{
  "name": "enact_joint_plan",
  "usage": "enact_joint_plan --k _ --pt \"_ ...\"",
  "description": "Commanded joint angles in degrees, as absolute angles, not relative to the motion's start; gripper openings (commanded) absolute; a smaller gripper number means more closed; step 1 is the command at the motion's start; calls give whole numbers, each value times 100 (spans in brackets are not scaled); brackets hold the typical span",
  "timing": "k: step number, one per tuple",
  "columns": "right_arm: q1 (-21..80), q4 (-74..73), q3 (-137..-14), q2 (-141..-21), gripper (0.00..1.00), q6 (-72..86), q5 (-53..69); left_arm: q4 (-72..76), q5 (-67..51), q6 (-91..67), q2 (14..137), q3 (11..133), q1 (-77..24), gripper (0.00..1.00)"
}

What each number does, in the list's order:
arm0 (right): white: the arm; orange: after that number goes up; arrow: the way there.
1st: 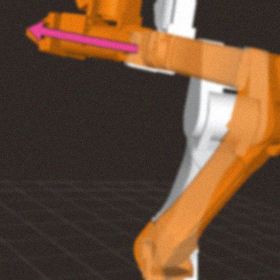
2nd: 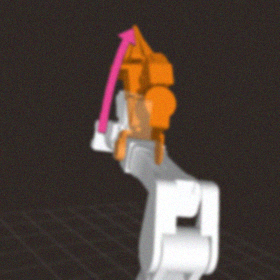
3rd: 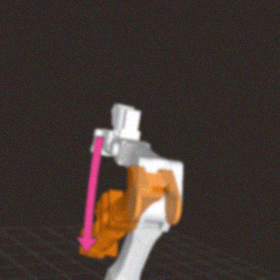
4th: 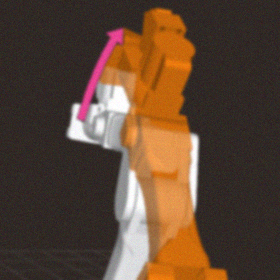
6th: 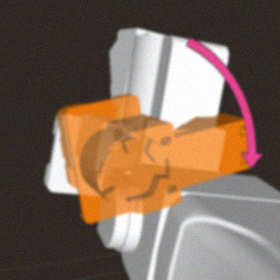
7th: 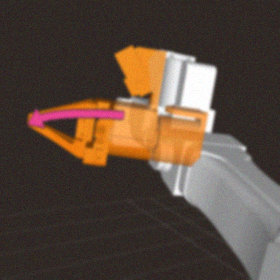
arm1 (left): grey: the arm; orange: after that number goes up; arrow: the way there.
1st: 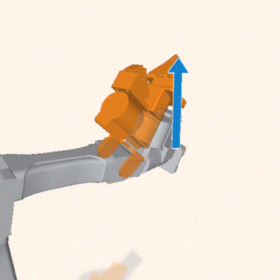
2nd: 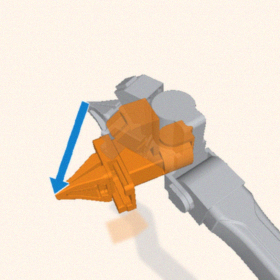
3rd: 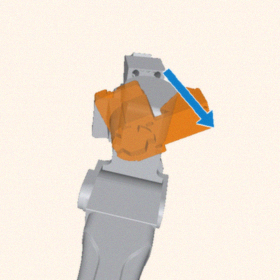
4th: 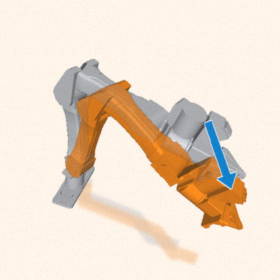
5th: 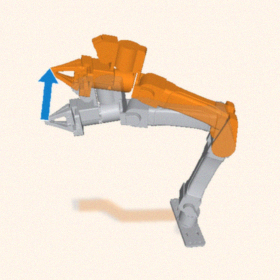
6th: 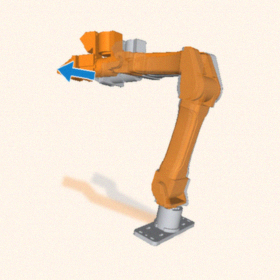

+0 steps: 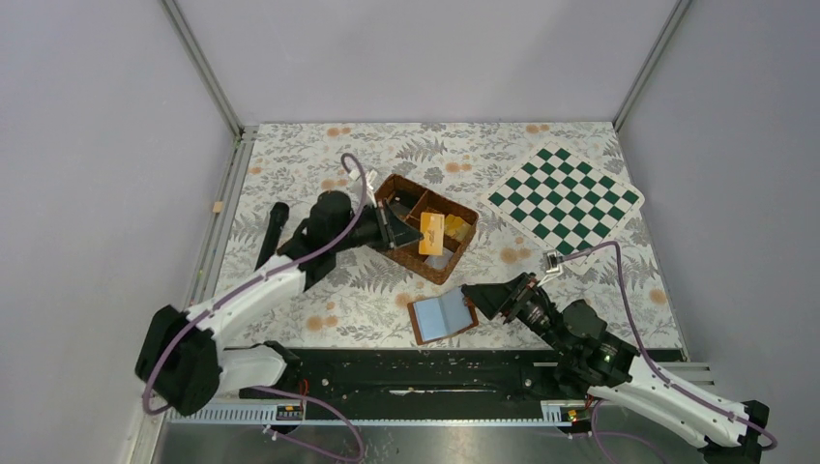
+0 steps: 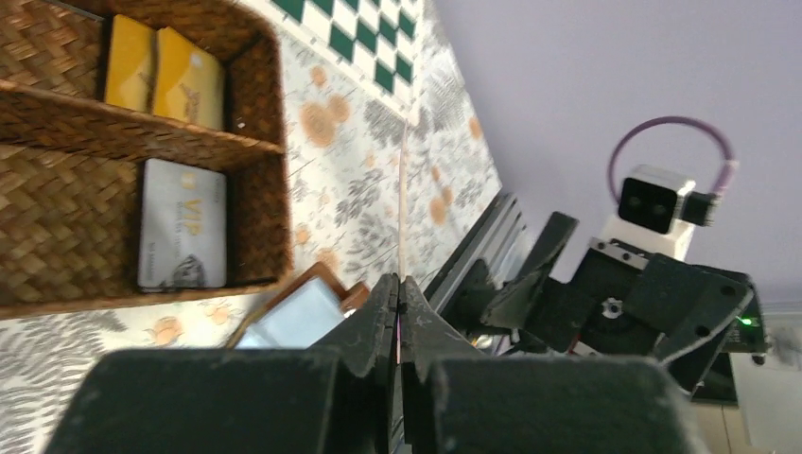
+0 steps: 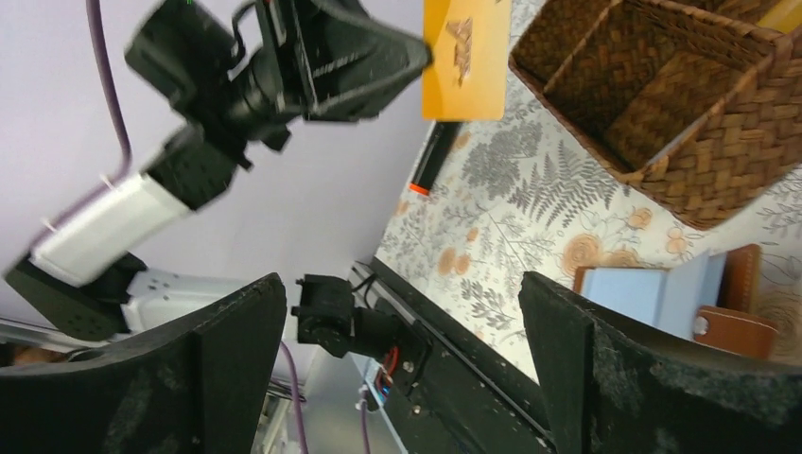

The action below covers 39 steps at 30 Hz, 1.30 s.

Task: Take the credit cards out of the card holder
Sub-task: Place the credit card in the storage box.

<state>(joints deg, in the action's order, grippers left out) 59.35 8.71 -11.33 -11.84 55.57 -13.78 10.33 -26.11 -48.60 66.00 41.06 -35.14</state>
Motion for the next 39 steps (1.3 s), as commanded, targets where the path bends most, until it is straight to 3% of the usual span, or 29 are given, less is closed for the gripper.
enact_joint_plan --k 1,7,17,39 --pt "5933 326 -1497 -1060 99 5174 -1205 -183 -3575 -3732 7501 5169 -3207 0" --pt "5933 -628 -1949 -819 99 4625 -1327 -997 -4180 -3217 9292 6663 -2947 0" --pt "5933 -1392 -2386 -567 99 4049 -1807 -1577 -4540 -2853 11022 8348 -2900 0" --pt "5933 -1398 -2371 -718 99 3835 -2022 -2561 -4770 -2331 12213 9915 -2885 0"
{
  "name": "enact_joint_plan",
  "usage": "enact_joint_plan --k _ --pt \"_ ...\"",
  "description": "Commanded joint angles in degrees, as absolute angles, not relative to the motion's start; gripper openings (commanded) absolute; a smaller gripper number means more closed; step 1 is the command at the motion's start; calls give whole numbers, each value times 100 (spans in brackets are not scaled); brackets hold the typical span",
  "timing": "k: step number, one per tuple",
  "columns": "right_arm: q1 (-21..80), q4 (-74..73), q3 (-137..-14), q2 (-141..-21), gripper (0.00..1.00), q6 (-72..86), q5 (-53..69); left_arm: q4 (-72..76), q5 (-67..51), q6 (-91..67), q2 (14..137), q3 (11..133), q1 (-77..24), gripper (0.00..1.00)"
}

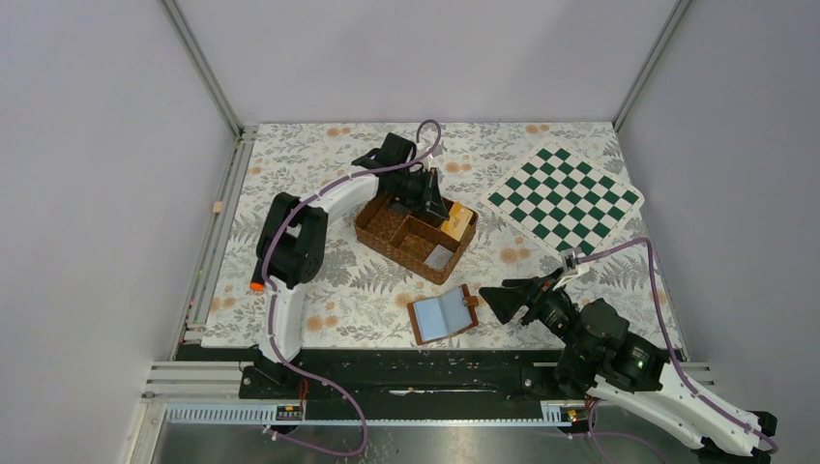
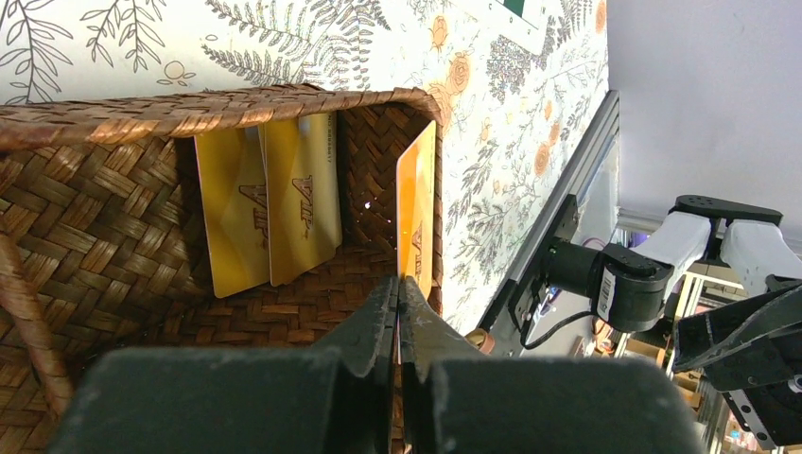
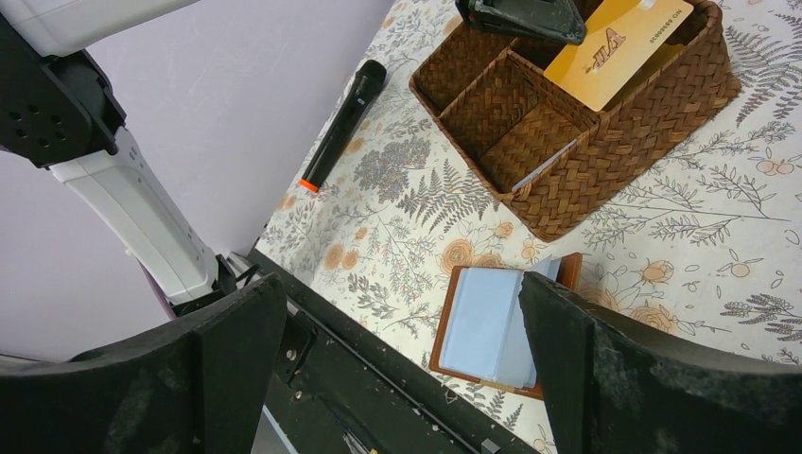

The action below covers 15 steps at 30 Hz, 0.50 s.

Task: Take the credit cards out of the card holder
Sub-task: Place the credit card in the storage box.

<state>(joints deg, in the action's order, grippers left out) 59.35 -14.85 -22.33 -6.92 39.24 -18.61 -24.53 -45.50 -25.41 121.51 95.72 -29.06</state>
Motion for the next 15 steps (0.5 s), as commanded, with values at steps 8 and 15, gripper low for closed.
enact_joint_plan --k 8,15 --pt "5933 -1401 -2363 -699 99 3850 -2020 -2609 -4827 -2320 12359 10029 -2824 0" --pt "5933 -1401 -2354 -717 99 3867 -2030 -2778 -4855 -2269 12535 10327 -2788 0"
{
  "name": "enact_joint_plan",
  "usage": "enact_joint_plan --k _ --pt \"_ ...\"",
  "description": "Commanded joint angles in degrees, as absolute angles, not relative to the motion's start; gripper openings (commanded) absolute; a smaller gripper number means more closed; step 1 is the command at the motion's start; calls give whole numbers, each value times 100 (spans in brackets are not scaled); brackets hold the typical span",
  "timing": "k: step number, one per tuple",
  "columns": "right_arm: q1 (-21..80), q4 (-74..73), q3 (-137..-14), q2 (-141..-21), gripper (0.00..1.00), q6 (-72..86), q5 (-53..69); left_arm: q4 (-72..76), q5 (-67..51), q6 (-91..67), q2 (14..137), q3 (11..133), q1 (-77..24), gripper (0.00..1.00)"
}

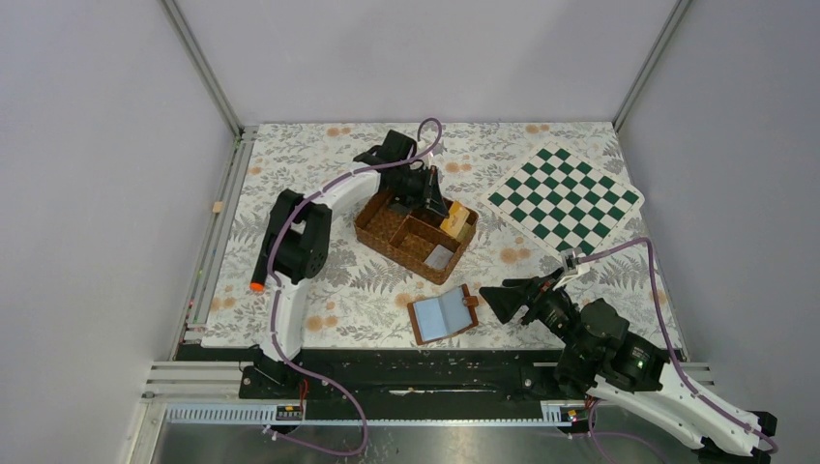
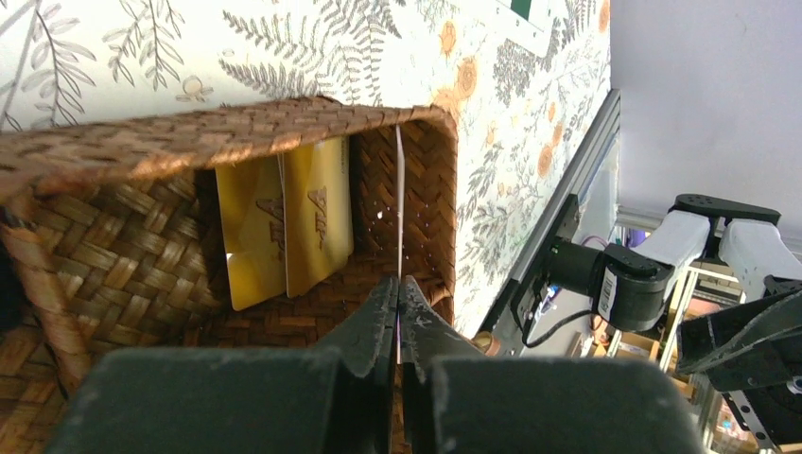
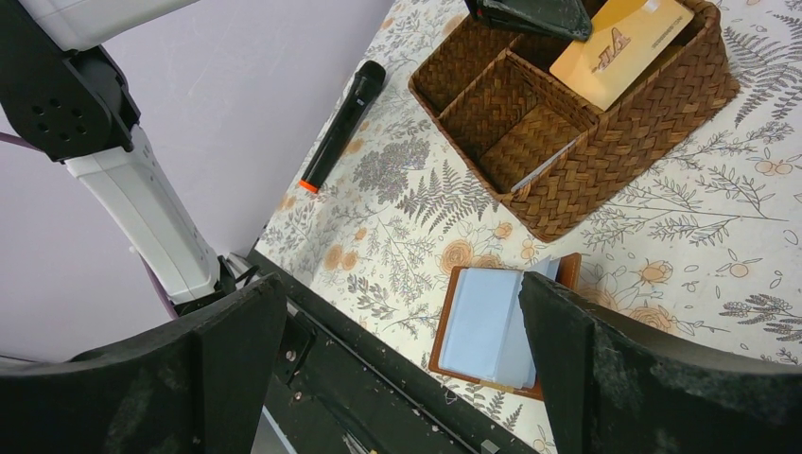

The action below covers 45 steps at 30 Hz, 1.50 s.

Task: Take the credit cards out of the card holder
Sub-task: Place the credit card in the storage box.

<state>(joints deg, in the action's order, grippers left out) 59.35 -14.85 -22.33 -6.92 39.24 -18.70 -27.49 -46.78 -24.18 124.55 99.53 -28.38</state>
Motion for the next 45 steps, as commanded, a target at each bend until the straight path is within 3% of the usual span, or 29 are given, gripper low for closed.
enact_joint_plan --k 1,45 --pt "5933 -1406 -2354 -720 99 3853 -2036 -2806 -4855 -2256 12567 10368 -2790 0" --pt "5932 -1092 -2220 -981 100 3841 -2109 -2059 -4277 -2406 12835 9821 -2820 0"
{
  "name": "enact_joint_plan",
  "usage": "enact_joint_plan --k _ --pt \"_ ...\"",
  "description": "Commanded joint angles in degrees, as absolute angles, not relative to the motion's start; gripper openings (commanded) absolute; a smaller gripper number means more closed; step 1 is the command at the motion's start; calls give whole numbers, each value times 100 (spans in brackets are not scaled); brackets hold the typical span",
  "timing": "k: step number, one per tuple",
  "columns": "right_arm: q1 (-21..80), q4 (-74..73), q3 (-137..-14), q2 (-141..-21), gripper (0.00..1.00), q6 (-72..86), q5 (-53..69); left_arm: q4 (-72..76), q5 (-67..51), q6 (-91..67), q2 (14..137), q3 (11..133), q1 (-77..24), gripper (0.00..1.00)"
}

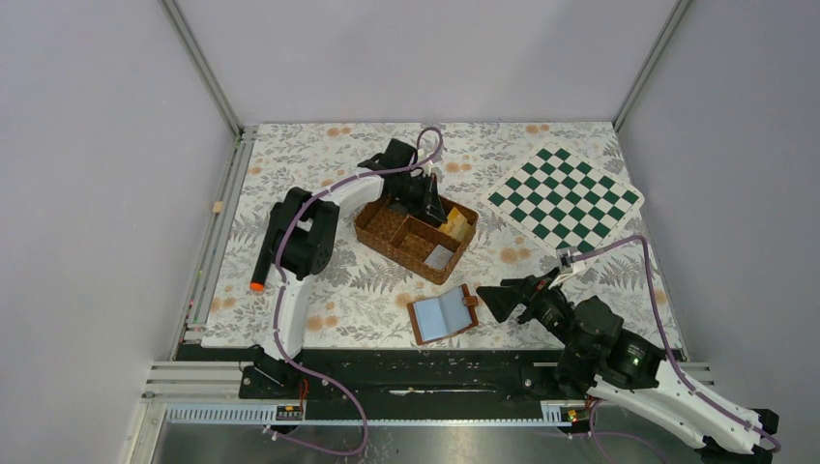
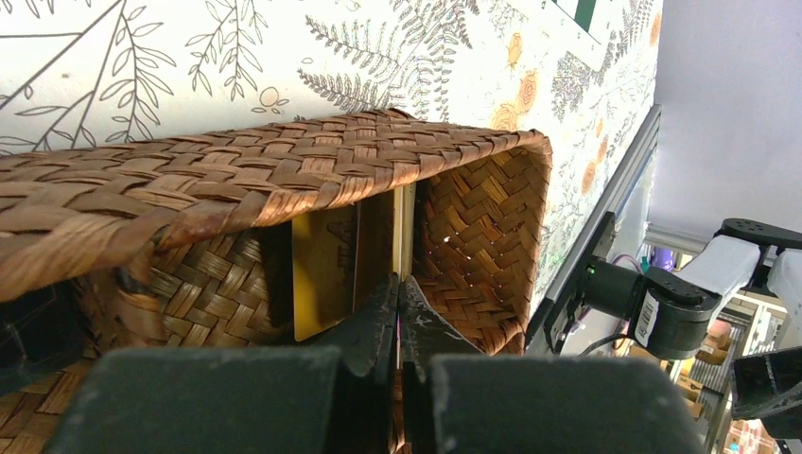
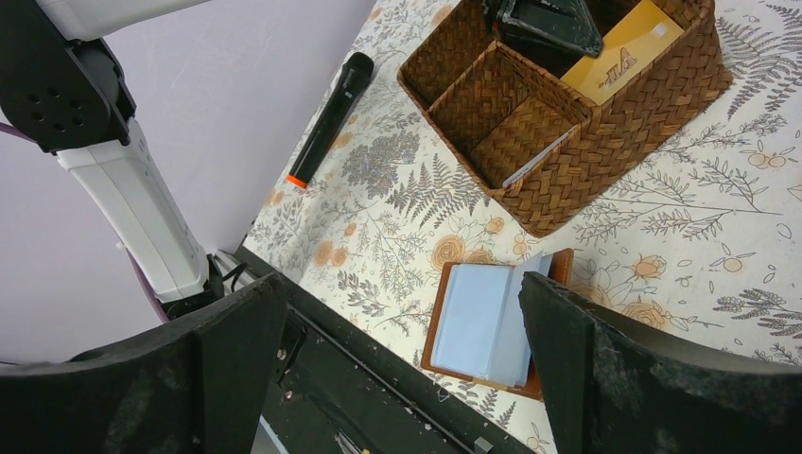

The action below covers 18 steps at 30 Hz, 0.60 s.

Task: Take the credit cards out of the card holder
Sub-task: Place the credit card in the storage box.

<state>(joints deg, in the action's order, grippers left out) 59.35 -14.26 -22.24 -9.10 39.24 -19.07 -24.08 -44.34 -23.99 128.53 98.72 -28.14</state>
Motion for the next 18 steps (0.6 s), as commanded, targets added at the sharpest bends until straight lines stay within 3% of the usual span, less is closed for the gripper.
enact_joint_plan --k 1,11,18 --pt "5933 -1068 -2217 -995 99 3844 -2112 -2045 -4261 -2408 12847 9806 -2821 0" --pt "5933 -962 -2232 -1156 100 3839 -2101 -1960 -4077 -2375 12873 9716 -2847 0" --pt "5933 -873 -2221 -1223 99 3849 -2087 -2109 -3845 -2226 12724 9677 -2843 13"
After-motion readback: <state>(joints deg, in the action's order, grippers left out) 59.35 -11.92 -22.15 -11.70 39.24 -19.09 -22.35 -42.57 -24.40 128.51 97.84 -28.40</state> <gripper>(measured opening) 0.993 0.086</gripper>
